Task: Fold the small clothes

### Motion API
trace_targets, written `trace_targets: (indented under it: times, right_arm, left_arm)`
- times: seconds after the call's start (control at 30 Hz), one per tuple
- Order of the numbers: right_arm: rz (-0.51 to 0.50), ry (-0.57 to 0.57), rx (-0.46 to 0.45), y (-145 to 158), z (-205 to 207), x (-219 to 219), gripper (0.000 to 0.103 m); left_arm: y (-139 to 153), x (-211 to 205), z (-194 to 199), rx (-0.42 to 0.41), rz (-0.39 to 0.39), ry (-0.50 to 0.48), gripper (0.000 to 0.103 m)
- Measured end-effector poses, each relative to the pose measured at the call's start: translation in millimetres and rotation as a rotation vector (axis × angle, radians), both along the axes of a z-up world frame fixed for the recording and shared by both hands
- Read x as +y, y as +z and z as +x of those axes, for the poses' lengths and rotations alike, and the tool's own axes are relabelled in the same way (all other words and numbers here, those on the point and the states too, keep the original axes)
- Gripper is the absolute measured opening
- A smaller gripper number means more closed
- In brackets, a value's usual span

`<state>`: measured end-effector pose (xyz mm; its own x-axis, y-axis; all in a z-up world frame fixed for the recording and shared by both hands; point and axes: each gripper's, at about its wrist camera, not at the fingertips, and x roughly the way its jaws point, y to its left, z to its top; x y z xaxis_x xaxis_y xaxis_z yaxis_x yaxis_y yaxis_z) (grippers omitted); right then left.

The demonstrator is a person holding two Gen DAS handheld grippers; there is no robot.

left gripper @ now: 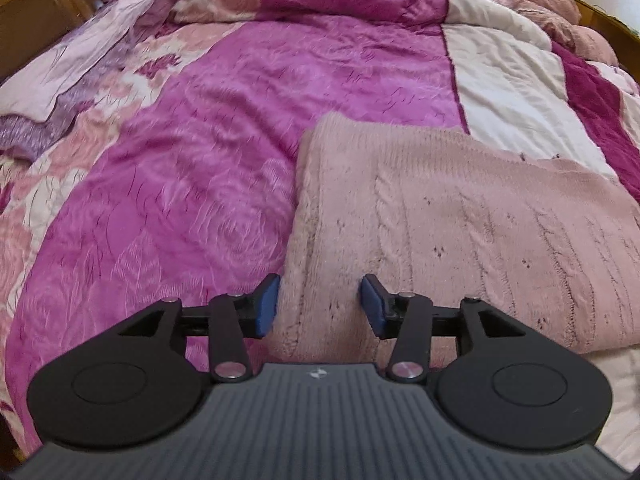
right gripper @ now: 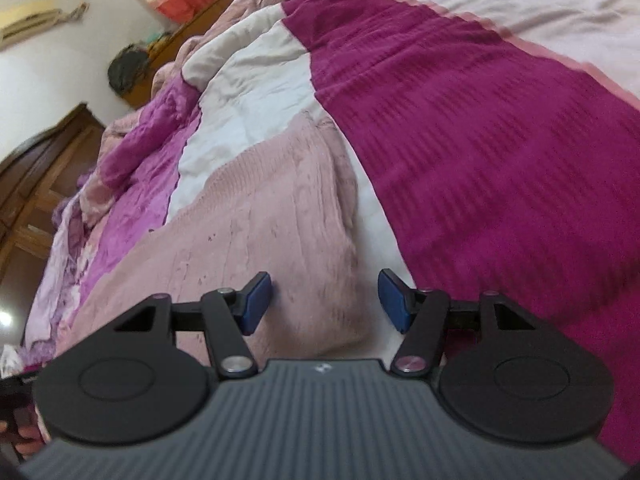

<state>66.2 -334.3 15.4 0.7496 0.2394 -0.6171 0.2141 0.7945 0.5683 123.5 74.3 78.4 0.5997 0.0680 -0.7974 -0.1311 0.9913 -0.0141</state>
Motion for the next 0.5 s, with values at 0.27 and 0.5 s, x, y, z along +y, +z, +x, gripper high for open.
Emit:
trace_targets:
  times: [0.27, 0.5]
  right_arm:
    - [0.177, -0.104, 0.001, -8, -3, 1, 0.063]
    - [0.181, -0.160, -0.026, -12, 3, 4, 0.064]
  left_arm:
    - [-2, -1, 2, 0.019, -0.001, 0.020, 0.054]
    - [-2, 0, 2, 0.027, -0.005, 0.016, 0.055]
